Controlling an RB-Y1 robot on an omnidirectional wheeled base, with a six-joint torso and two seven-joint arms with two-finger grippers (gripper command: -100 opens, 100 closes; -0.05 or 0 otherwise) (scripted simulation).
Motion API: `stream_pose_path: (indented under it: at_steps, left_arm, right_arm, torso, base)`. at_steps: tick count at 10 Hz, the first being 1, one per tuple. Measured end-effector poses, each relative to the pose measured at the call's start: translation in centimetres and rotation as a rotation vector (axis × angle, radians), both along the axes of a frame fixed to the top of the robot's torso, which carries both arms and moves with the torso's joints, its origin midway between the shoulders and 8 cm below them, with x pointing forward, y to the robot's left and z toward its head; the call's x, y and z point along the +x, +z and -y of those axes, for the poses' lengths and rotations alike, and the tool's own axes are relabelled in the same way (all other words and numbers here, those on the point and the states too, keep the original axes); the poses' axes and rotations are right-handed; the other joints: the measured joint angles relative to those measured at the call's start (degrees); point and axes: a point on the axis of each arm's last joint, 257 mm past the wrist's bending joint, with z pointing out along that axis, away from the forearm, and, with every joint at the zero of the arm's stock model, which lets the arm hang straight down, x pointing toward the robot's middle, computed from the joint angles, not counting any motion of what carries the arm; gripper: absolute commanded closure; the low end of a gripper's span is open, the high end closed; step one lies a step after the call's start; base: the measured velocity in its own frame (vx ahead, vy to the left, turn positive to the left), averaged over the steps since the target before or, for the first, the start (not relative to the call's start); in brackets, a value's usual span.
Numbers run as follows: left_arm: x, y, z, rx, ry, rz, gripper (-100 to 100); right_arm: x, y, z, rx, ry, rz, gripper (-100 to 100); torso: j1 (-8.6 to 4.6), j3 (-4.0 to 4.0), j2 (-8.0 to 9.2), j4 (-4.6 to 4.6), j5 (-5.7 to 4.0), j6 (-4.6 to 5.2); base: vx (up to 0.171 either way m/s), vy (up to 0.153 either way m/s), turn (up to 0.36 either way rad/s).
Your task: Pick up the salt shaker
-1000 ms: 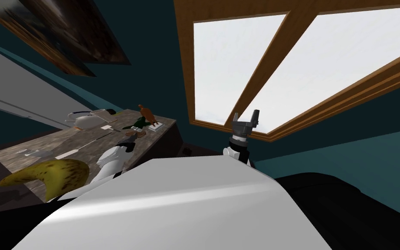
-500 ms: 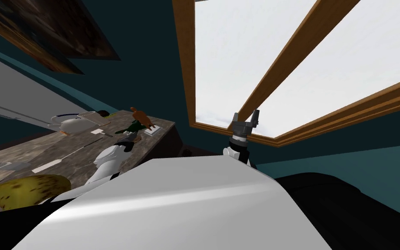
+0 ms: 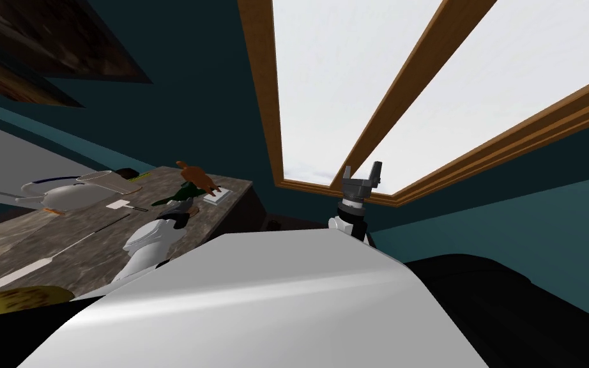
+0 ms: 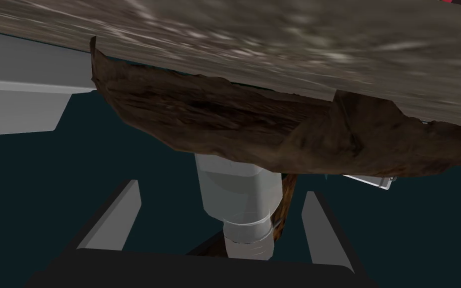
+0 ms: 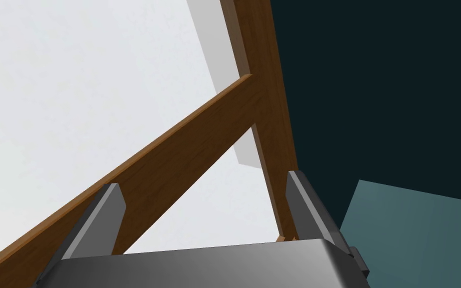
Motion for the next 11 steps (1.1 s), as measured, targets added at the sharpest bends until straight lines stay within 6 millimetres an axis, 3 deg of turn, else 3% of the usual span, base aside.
stream_pose_path:
  at_steps: [3,4,8,9,10,11]
  left_arm:
    - [-1.3,0.0,-1.0,0.000,0.028,0.004,-100]
    - [-1.4,0.0,-1.1,0.000,0.028,0.003,100]
    - [-1.4,0.0,-1.1,-0.001,0.030,0.005,100]
    - [-1.4,0.0,-1.1,-0.001,0.029,0.005,0]
    - [-1.4,0.0,-1.1,-0.001,0.029,0.005,100]
    - [-0.5,0.0,-0.6,-0.001,0.014,0.004,100]
  right_arm:
    - [0.0,0.0,0.0,0.000,0.000,0.000,0]
    - [0.0,0.0,0.0,0.000,0.000,0.000,0]
    - [0.0,0.0,0.0,0.000,0.000,0.000,0]
    - [0.0,0.0,0.0,0.000,0.000,0.000,0]
    - [0.0,0.0,0.0,0.000,0.000,0.000,0]
    - [0.0,0.0,0.0,0.000,0.000,0.000,0]
  torso:
    - [-0.05,-0.02,-0.04,-0.01,-0.01,0.00]
    - [-0.06,-0.03,-0.05,-0.01,-0.01,-0.02]
    - [-0.11,-0.07,-0.09,-0.04,-0.03,0.02]
    - [-0.11,-0.07,-0.10,-0.04,-0.03,0.01]
    - [-0.11,-0.06,-0.09,-0.04,-0.03,0.01]
    - [-0.15,-0.07,-0.11,-0.05,-0.03,-0.05]
  base:
    - [-0.004,0.008,-0.062]
    - [0.000,0.000,0.000]
    - [0.000,0.000,0.000]
    - [0.000,0.000,0.000]
    - [0.008,-0.011,0.164]
    - [0.016,-0.022,0.219]
